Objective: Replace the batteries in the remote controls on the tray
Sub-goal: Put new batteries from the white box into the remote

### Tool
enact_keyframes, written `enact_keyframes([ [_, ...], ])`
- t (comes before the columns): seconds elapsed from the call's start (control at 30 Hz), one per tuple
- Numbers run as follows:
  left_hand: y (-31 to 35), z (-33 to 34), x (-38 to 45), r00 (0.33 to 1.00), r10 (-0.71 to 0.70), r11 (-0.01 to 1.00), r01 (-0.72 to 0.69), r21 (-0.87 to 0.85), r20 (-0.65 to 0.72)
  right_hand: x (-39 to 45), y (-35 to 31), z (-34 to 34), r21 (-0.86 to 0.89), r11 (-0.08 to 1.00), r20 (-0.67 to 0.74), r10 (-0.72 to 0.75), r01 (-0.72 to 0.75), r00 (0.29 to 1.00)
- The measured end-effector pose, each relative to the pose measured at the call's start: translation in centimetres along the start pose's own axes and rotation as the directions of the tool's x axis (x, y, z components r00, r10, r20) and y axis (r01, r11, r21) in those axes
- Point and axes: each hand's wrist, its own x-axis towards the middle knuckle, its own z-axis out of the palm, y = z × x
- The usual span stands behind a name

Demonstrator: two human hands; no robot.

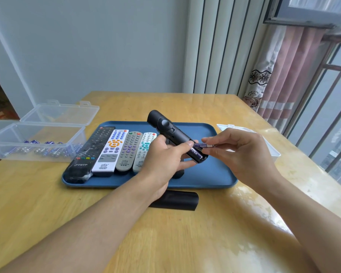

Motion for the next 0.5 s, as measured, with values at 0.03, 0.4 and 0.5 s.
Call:
enact_keyframes([
  [0.03,-0.06,0.0,0.01,1.0,0.007,1.0,-0.007,0.007,-0.003,-0.07,0.01,0.05,-0.012,1.0,0.0,-0.01,0.01,1.0],
  [0.4,-0.03,-0.1,0.08,0.997,0.037,0.999,-0.038,-0.013,-0.066,-0.13,0.11,-0.04,-0.152,0.984,0.173,-0.067,0.094,0.983],
  [0.5,-0.05,-0.15,0.06,0.998,0.025,1.0,-0.026,-0.014,-0.057,-0.08,0.02,-0.01,-0.167,0.98,0.173,-0.075,0.105,0.982],
])
